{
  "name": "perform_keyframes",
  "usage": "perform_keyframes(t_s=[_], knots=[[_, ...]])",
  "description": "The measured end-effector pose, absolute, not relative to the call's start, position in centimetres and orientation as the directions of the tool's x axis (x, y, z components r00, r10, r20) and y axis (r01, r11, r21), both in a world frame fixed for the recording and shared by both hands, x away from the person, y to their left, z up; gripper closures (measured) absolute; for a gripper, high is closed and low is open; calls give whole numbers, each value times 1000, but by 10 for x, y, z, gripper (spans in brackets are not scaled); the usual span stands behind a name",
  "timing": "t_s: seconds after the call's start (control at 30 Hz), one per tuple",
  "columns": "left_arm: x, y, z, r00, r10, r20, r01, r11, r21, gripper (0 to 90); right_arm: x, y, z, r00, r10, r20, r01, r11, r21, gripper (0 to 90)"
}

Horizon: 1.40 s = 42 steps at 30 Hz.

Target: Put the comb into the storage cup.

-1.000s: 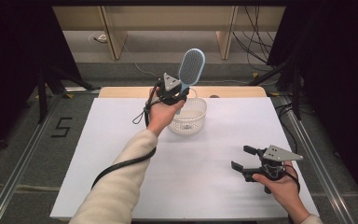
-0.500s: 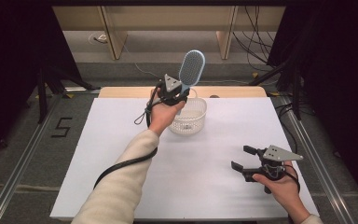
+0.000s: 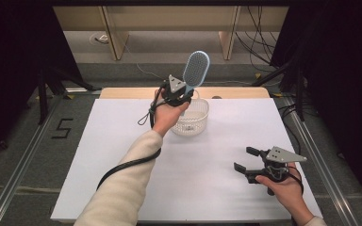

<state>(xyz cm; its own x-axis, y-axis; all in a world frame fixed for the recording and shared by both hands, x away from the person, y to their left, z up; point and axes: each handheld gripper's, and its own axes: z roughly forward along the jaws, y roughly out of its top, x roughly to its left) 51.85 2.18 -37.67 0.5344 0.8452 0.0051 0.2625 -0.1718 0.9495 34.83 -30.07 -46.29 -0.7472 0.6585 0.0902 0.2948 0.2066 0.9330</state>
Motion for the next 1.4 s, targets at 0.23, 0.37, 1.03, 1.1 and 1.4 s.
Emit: perform_keyframes(t_s=[0.23, 0.37, 1.03, 1.1, 1.4], knots=[[520, 22, -380, 533, 846, 6, 265, -174, 948, 696, 348, -301, -463, -748, 658, 89, 294, 208, 933, 168], [520, 22, -383, 534, 845, 9, 267, -179, 947, 696, 348, -301, -463, -748, 658, 91, 295, 206, 933, 168], [522, 21, -389, 537, 843, 9, 274, -185, 944, 696, 349, -301, -463, -745, 661, 90, 297, 209, 932, 168], [521, 21, -389, 539, 843, 11, 274, -187, 943, 696, 349, -301, -463, -745, 661, 88, 296, 209, 932, 168], [522, 19, -394, 542, 840, 15, 274, -194, 942, 696, 349, -301, -463, -744, 662, 88, 295, 208, 932, 168]])
